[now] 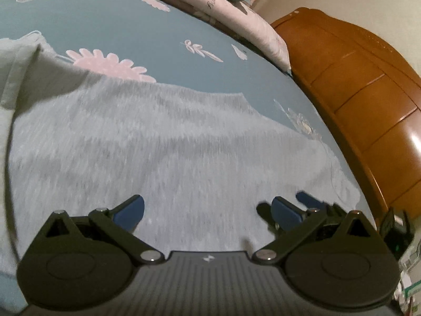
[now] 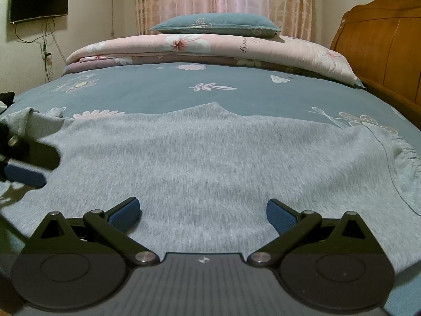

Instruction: Fold clothes

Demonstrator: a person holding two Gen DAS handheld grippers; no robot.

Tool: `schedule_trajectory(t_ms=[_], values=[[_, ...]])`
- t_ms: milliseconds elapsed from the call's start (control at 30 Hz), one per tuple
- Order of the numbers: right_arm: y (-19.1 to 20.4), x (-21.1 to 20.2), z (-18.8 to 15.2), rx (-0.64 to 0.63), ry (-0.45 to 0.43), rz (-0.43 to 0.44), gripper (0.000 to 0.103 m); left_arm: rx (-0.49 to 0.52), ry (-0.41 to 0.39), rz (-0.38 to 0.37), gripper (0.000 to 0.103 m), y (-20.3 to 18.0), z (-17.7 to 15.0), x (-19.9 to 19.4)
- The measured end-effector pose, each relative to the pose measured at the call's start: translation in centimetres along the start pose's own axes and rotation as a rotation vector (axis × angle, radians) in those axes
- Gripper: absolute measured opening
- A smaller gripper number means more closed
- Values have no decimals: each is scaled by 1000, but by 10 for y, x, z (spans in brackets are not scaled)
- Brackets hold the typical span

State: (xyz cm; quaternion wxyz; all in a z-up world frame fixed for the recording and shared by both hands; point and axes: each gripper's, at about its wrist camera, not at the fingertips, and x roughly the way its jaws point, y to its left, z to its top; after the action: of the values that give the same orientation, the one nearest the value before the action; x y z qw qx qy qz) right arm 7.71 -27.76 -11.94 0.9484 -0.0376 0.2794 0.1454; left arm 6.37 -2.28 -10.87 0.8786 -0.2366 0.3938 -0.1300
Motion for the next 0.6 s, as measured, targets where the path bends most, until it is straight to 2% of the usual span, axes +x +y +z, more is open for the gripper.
schedule_trajectory(t_ms=[133,433,600], values=[[1,-1,0,-2,1,-1,103,15,-4,-16,102,4,-7,-9],[0,-3,4,-12,36,-1,103,68,10,-45,102,7,-3,-3],[-9,-34,7,30,-9,67,103,129,18,37,102,-11,-5,-12]])
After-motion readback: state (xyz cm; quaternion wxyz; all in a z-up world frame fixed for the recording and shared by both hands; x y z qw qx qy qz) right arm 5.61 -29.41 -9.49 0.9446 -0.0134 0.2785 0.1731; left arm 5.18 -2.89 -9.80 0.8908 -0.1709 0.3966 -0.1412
